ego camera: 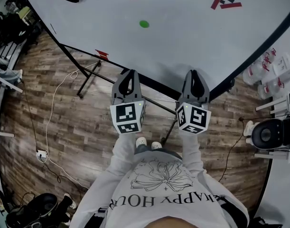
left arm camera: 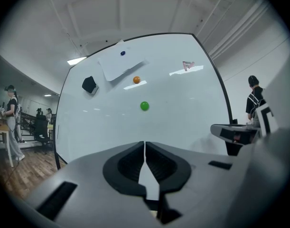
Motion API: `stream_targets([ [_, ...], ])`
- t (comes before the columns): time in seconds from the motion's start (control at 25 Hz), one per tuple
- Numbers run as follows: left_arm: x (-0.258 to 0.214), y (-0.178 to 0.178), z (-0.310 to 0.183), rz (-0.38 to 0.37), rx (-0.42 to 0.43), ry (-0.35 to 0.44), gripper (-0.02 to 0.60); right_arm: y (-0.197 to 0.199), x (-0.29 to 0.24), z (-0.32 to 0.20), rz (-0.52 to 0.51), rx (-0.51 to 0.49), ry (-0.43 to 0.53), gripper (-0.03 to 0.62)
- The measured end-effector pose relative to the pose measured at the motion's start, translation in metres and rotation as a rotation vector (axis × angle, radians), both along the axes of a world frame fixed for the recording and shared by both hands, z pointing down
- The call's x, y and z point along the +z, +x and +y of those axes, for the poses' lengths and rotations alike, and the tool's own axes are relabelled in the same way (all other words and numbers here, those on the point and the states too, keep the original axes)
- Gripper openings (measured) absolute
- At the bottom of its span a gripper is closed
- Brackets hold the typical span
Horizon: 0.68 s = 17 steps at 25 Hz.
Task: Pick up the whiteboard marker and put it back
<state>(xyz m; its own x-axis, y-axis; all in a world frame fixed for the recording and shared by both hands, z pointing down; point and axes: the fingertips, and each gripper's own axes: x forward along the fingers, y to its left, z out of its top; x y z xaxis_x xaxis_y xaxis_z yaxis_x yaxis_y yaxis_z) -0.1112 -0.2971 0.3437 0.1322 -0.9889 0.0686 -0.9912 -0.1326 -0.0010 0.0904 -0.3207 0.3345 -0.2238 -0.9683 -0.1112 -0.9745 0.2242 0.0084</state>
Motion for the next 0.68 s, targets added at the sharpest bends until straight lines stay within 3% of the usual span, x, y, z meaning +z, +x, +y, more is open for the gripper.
stream_targets([
  [0.68,-0.0021,-0.0023,0.008,0.0,-0.007,0.007,0.012,0.0008,-0.0017,0.0072,0.002,0.0,0.002,0.035],
])
